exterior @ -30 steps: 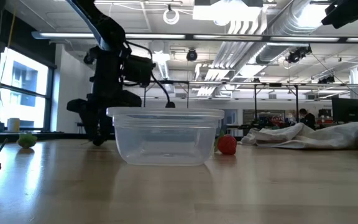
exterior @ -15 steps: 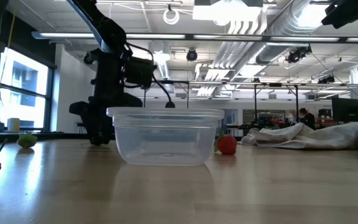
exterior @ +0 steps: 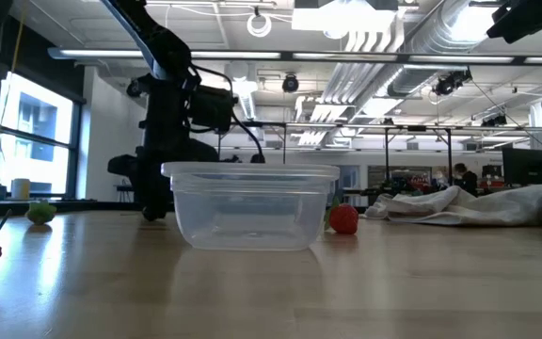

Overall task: Pick and placing Produce into tupperware
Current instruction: Put the black cherry into the transparent container

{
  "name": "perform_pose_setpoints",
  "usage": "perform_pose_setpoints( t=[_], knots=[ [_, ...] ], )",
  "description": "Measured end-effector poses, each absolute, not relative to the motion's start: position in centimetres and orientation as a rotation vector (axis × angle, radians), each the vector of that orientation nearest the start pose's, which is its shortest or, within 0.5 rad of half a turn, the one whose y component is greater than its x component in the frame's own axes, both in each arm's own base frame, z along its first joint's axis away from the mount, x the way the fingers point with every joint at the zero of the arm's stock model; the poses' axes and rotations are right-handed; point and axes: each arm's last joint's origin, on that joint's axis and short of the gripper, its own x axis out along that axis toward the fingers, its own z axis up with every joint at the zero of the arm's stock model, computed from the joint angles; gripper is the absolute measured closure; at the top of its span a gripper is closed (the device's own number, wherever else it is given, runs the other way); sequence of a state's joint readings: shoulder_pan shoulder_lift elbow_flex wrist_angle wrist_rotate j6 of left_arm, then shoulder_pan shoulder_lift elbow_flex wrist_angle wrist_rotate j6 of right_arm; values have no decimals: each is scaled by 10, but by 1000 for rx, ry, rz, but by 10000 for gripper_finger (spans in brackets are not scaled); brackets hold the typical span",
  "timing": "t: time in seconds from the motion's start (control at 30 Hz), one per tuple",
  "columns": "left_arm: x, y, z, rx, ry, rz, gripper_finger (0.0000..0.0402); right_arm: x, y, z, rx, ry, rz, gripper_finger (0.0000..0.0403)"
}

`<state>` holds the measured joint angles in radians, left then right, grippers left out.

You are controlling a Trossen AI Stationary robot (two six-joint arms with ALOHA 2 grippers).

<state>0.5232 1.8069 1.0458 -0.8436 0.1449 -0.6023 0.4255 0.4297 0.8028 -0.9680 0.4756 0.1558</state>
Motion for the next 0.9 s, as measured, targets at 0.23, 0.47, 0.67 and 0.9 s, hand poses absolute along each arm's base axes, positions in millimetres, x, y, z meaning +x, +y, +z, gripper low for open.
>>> perform_pose_setpoints(
  t=[0.23,0.47,0.67,0.9],
  knots=[
    [256,143,139,-974,1476,736,266,63,14,306,-107,529,-90,402],
    [256,143,139,-933,1488,705,264,64,14,306,-107,529,-90,402],
    [256,143,139,-928,1497,680,295,64,14,306,-107,529,-90,402],
    [256,142,139,-908,1503,657,288,64,14,306,-107,529,-90,402]
  ],
)
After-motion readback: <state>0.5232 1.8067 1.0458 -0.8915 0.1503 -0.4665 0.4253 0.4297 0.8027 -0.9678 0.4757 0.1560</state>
